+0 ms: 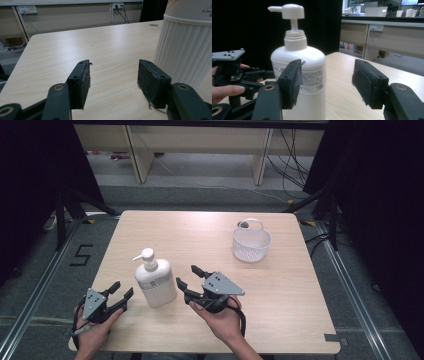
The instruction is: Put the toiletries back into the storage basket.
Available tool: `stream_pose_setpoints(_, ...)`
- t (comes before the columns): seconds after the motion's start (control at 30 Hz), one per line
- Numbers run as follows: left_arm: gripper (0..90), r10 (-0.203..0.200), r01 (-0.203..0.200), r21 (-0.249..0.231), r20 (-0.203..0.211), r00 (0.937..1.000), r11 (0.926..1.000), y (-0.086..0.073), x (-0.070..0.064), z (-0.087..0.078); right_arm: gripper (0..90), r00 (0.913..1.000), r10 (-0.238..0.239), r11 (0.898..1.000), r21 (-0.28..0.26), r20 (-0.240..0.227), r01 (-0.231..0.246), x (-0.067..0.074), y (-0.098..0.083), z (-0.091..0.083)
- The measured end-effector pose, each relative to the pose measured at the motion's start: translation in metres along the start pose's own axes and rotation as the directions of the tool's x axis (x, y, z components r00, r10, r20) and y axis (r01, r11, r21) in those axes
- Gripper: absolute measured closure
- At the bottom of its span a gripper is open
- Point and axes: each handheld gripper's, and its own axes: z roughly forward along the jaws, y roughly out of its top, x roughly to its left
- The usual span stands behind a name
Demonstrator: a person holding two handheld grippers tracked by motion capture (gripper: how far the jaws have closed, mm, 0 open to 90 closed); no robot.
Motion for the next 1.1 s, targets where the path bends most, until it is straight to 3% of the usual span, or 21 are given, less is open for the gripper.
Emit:
stream_pose_setpoints(0.03,43.1,0.0,0.0,0.006,-0.006,1.0,1.0,0.0,0.0,0.0,41.0,0.9998,0.021,1.0,-0.001,0.001,-0.021,0.003,0.001,0.001)
stream_pose_setpoints(0.07,43.1,-0.002,0.002,0.003,-0.004,1.0,1.0,0.0,0.0,0.0,40.9,0.9998,-0.016,1.0,-0.011,0.006,0.016,0.004,0.003,0.002)
stream_pose_setpoints(0.1,43.2,0.001,-0.001,0.001,-0.002,1.0,1.0,0.0,0.0,0.001,40.7,1.0,0.002,1.0,-0.004,0.002,-0.002,0.007,0.004,0.002)
stream_pose_setpoints(0.13,43.3,0.001,-0.001,-0.006,-0.002,1.0,1.0,0.0,0.0,0.002,40.5,0.9997,-0.023,1.0,-0.015,0.009,0.023,0.008,0.005,0.003)
stream_pose_setpoints(0.17,43.4,-0.005,0.005,-0.016,0.005,1.0,0.9999,0.0,0.001,0.004,40.4,1.0,0.006,1.0,-0.004,0.004,-0.006,0.013,0.006,0.004)
stream_pose_setpoints(0.27,43.3,-0.01,0.01,-0.006,0.0,0.9999,0.9999,0.001,0.002,0.003,40.2,1.0,0.007,1.0,-0.01,-0.006,-0.007,0.021,0.01,0.008)
stream_pose_setpoints(0.3,43.3,-0.007,0.007,-0.005,-0.001,1.0,1.0,0.001,0.002,0.003,40.2,0.9995,-0.031,0.999,-0.023,-0.01,0.031,0.02,0.011,0.01)
stream_pose_setpoints(0.33,43.3,-0.007,0.007,-0.004,-0.002,1.0,1.0,0.001,0.002,0.003,40.1,1.0,0.0,1.0,-0.009,-0.007,0.0,0.023,0.012,0.01)
stream_pose_setpoints(0.37,43.3,-0.005,0.005,-0.003,-0.004,1.0,1.0,0.001,0.002,0.003,40.1,0.9994,-0.034,0.999,-0.019,0.0,0.034,0.023,0.013,0.013)
stream_pose_setpoints(0.4,43.4,0.0,0.0,-0.011,0.0,1.0,0.9999,0.0,0.002,0.004,40.1,1.0,-0.001,1.0,-0.01,-0.009,0.001,0.026,0.015,0.014)
stream_pose_setpoints(0.43,43.3,0.0,0.0,-0.01,-0.002,1.0,0.9999,0.0,0.001,0.004,40.1,0.9996,-0.03,0.999,-0.02,-0.002,0.03,0.026,0.017,0.016)
stream_pose_setpoints(0.5,43.4,-0.002,0.002,-0.008,-0.007,1.0,1.0,0.0,0.001,0.004,40.1,0.9999,0.011,1.0,-0.007,-0.004,-0.011,0.031,0.02,0.018)
stream_pose_setpoints(0.57,43.4,-0.001,0.001,-0.002,-0.012,0.9999,1.0,0.001,0.001,0.003,40.1,1.0,-0.007,1.0,-0.025,-0.001,0.007,0.031,0.023,0.022)
stream_pose_setpoints(0.6,43.3,0.0,0.0,-0.002,-0.013,0.9999,1.0,0.001,0.001,0.003,40.1,0.9999,0.015,1.0,-0.007,-0.002,-0.015,0.033,0.025,0.024)
stream_pose_setpoints(0.67,43.3,0.0,0.0,-0.013,-0.007,1.0,0.9999,0.0,0.001,0.004,40.2,0.9998,-0.012,1.0,-0.02,0.014,0.012,0.033,0.027,0.029)
stream_pose_setpoints(0.7,43.3,0.001,-0.001,-0.013,-0.006,1.0,0.9999,0.0,0.001,0.004,40.3,0.9998,0.021,1.0,-0.006,-0.003,-0.021,0.035,0.027,0.03)
stream_pose_setpoints(0.73,43.3,0.001,-0.001,-0.013,-0.006,1.0,0.9999,0.0,0.001,0.004,40.3,0.9999,-0.006,1.0,-0.004,0.01,0.006,0.034,0.028,0.032)
stream_pose_setpoints(0.87,43.3,0.005,-0.005,-0.003,-0.011,0.9999,1.0,0.001,0.001,0.003,40.6,0.9996,-0.018,1.0,-0.001,0.023,0.018,0.035,0.031,0.042)
stream_pose_setpoints(0.9,43.3,0.006,-0.006,-0.002,-0.011,0.9999,1.0,0.001,0.001,0.003,40.7,0.9998,0.017,1.0,0.001,0.013,-0.017,0.037,0.031,0.044)
stream_pose_setpoints(1.03,43.3,0.005,-0.005,-0.003,-0.011,0.9999,1.0,0.001,0.001,0.003,40.8,0.9994,0.007,1.0,0.005,0.033,-0.007,0.037,0.035,0.051)
stream_pose_setpoints(1.1,43.3,0.002,-0.002,-0.014,-0.005,1.0,0.9999,0.0,0.001,0.004,40.8,0.9995,0.027,1.0,0.007,0.019,-0.027,0.037,0.036,0.055)
